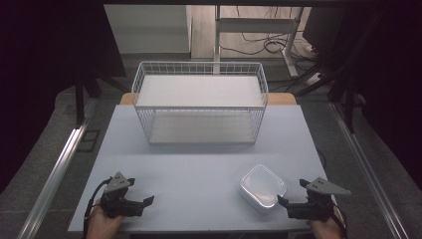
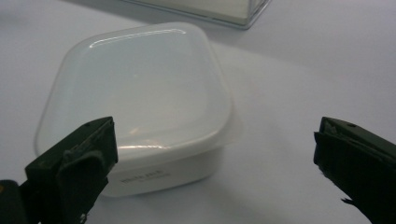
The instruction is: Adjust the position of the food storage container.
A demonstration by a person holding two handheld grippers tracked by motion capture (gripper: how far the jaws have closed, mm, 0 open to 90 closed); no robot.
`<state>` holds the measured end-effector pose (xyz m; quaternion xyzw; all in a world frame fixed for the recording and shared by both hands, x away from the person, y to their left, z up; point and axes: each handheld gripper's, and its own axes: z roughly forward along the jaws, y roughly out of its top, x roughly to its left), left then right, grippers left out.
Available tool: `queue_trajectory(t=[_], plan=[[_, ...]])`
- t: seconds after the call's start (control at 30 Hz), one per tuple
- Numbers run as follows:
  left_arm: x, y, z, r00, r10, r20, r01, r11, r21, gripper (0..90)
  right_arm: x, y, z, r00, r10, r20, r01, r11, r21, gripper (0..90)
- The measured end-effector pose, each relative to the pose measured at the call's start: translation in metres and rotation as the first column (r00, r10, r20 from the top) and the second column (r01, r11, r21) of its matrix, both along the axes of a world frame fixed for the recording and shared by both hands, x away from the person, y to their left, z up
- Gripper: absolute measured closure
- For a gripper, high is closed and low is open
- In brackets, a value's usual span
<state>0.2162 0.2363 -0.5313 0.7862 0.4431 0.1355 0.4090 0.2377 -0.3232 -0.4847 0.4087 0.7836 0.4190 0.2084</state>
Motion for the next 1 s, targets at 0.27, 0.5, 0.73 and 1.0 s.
queue_trajectory(t=[0.27,0.5,0.73,1.0], plan=[[0.0,0.0,0.0,0.9998,-0.013,0.015,0.014,0.9995,-0.028,1.7,-0.004,-0.013,-0.001,0.9968,-0.079,-0.012,0.079,0.9967,0.017,0.2],[0.001,0.0,-0.002,0.9997,-0.022,0.007,0.022,0.9994,-0.027,1.6,-0.004,-0.008,-0.002,0.9945,-0.104,-0.014,0.103,0.9936,-0.045,0.0],[0.002,0.0,-0.003,0.9998,-0.021,-0.007,0.021,0.9995,-0.025,1.6,-0.004,-0.012,-0.006,0.9885,-0.14,-0.057,0.136,0.9882,-0.07,0.0],[0.002,-0.001,-0.003,0.9996,-0.022,-0.02,0.022,0.9995,-0.022,1.8,-0.008,-0.003,-0.002,0.9766,-0.123,-0.176,0.113,0.9913,-0.068,26.1]])
